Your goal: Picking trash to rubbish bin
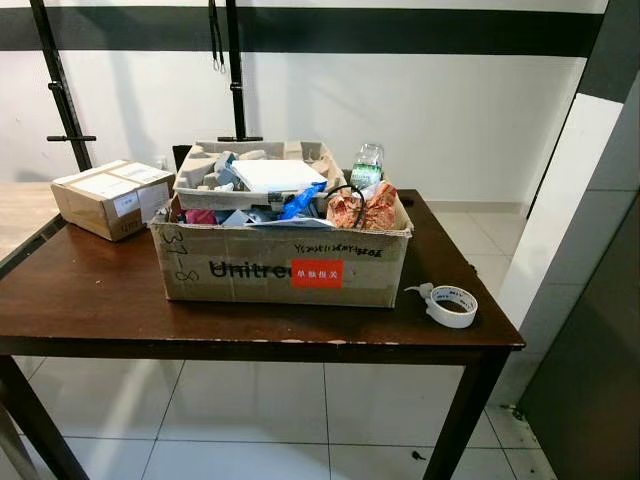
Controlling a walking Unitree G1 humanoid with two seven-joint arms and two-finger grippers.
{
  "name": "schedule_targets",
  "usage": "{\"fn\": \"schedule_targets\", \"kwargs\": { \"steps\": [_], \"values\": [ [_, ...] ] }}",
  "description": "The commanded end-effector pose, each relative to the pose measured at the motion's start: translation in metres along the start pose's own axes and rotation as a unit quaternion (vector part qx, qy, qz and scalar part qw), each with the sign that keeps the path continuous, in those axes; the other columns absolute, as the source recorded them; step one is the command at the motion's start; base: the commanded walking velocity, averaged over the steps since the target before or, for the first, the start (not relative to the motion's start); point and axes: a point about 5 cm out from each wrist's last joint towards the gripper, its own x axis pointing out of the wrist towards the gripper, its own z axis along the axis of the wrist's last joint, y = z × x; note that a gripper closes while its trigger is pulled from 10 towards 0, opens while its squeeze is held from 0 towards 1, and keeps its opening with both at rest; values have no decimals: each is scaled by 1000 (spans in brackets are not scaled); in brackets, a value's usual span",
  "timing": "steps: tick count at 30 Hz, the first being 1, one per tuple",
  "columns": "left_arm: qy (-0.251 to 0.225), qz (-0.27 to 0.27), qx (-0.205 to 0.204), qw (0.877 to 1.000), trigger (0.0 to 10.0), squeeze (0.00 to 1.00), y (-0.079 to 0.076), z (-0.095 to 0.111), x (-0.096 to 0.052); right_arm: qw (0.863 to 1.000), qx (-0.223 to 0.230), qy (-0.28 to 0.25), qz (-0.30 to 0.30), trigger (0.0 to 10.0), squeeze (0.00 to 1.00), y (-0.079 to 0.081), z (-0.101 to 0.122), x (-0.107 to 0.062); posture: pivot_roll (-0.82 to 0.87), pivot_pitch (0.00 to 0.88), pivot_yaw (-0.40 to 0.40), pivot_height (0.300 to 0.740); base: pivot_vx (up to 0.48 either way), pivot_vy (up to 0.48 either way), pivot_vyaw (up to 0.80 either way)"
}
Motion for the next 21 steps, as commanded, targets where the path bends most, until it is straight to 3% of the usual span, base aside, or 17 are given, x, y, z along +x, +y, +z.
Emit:
{"fn": "schedule_targets", "kwargs": {
  "steps": [1,7,12,14,17,19,21],
  "values": [
    [-2,-12,-8,1000,10000,0,-5,-2,0,1000,0,-20,-8,10000,0,-1,7,1,-98,95,-9,740,0,0,0],
    [-37,-14,-27,999,10000,0,-11,5,0,996,-3,-72,-60,10000,0,-18,26,0,-111,94,-13,740,0,0,0],
    [-27,-28,-10,999,10000,0,-16,2,1,993,-45,-84,-62,10000,0,-23,35,1,-128,87,-26,740,0,0,0],
    [-32,-21,-19,999,10000,0,-16,5,1,993,-72,-83,-53,10000,0,-24,36,1,-115,71,-67,740,0,0,0],
    [-37,-4,-37,999,10000,0,-14,7,1,992,-90,-72,-46,10000,0,-24,33,1,-111,75,-65,740,0,0,0],
    [-39,-5,-35,999,10000,0,-14,5,1,993,-85,-69,-48,10000,0,-25,33,1,-113,74,-59,740,0,0,0],
    [-42,-5,-7,999,10000,0,-13,3,0,995,-40,-66,-56,10000,0,-27,31,1,-102,69,-61,740,0,0,0]
  ]
}}
